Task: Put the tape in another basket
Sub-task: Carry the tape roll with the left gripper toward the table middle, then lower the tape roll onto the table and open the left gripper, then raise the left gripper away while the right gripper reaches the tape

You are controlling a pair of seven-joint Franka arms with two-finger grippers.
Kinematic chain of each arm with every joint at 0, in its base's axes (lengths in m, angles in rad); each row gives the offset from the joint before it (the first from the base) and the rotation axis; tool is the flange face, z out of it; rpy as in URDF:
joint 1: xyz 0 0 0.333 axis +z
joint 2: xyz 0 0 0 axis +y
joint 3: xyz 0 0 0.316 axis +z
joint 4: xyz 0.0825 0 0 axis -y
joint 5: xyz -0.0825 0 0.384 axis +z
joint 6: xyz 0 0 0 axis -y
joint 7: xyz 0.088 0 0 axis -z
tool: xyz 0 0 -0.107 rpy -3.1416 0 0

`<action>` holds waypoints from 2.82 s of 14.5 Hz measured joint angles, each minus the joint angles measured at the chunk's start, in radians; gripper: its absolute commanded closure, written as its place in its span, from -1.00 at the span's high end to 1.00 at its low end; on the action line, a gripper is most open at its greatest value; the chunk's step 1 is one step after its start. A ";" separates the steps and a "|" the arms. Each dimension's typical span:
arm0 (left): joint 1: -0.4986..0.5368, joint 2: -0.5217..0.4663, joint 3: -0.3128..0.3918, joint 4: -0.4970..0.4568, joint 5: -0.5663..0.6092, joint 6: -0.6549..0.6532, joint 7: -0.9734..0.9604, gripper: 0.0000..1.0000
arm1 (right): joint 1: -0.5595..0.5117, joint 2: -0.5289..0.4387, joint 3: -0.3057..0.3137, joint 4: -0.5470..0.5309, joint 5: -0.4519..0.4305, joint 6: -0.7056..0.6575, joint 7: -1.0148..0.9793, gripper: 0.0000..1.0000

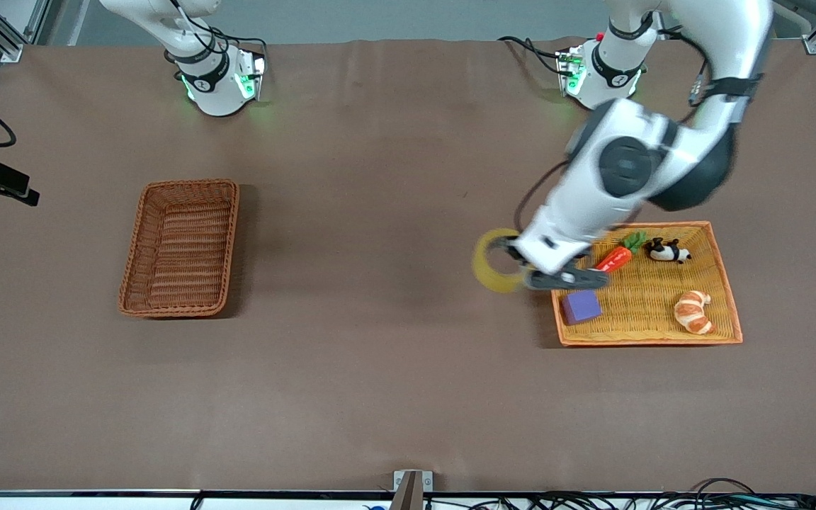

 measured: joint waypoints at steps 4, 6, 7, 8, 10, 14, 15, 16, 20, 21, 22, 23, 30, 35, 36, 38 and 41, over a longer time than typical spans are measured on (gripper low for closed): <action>-0.182 0.162 0.002 0.109 0.116 -0.007 -0.168 -0.90 | 0.000 0.000 -0.009 -0.001 0.000 0.000 0.000 1.00; -0.203 0.226 0.002 0.167 0.120 -0.009 -0.168 -0.90 | 0.000 0.000 -0.011 -0.001 0.000 0.000 0.000 1.00; -0.211 0.259 0.002 0.197 0.120 -0.009 -0.164 -0.88 | 0.000 0.000 -0.011 -0.001 0.002 0.000 0.000 1.00; -0.223 0.296 0.002 0.229 0.120 -0.008 -0.161 -0.88 | 0.000 0.000 -0.012 -0.002 0.007 0.000 0.000 1.00; -0.262 0.370 0.002 0.280 0.120 0.013 -0.161 -0.90 | 0.000 0.000 -0.022 -0.002 0.014 0.000 0.000 1.00; -0.331 0.473 0.002 0.316 0.120 0.085 -0.165 -0.90 | 0.000 0.000 -0.035 -0.002 0.017 0.003 -0.002 1.00; -0.334 0.486 0.002 0.322 0.120 0.089 -0.165 -0.90 | 0.001 0.000 -0.035 -0.001 0.019 0.007 -0.002 1.00; -0.334 0.498 0.002 0.331 0.120 0.094 -0.164 -0.89 | 0.002 0.000 -0.035 -0.001 0.021 0.015 -0.002 1.00; -0.347 0.543 0.002 0.371 0.120 0.144 -0.163 0.04 | 0.015 0.000 -0.034 0.000 0.027 0.027 -0.002 1.00; -0.352 0.550 0.002 0.376 0.120 0.150 -0.162 0.49 | 0.024 0.000 -0.034 0.000 0.027 0.032 -0.001 1.00; -0.355 0.552 0.002 0.378 0.120 0.164 -0.160 0.66 | 0.031 0.000 -0.034 0.000 0.027 0.040 -0.001 1.00; -0.354 0.551 0.003 0.383 0.120 0.179 -0.160 0.91 | 0.037 0.000 -0.034 -0.001 0.027 0.046 0.000 1.00; -0.208 0.383 0.007 0.400 0.120 0.104 -0.159 1.00 | 0.047 0.035 0.060 -0.016 0.044 0.096 0.046 1.00; 0.019 0.098 0.002 0.305 0.111 -0.086 -0.004 1.00 | 0.103 0.109 0.247 -0.112 0.044 0.275 0.294 1.00; 0.052 0.053 0.001 0.275 0.097 -0.088 0.020 1.00 | 0.120 0.126 0.279 -0.152 0.033 0.329 0.329 1.00; 0.103 -0.016 0.001 0.226 0.068 -0.088 0.059 1.00 | 0.176 0.167 0.325 -0.231 -0.020 0.439 0.425 1.00; 0.151 -0.103 0.004 0.146 0.035 -0.088 0.077 1.00 | 0.291 0.247 0.354 -0.314 -0.109 0.589 0.573 1.00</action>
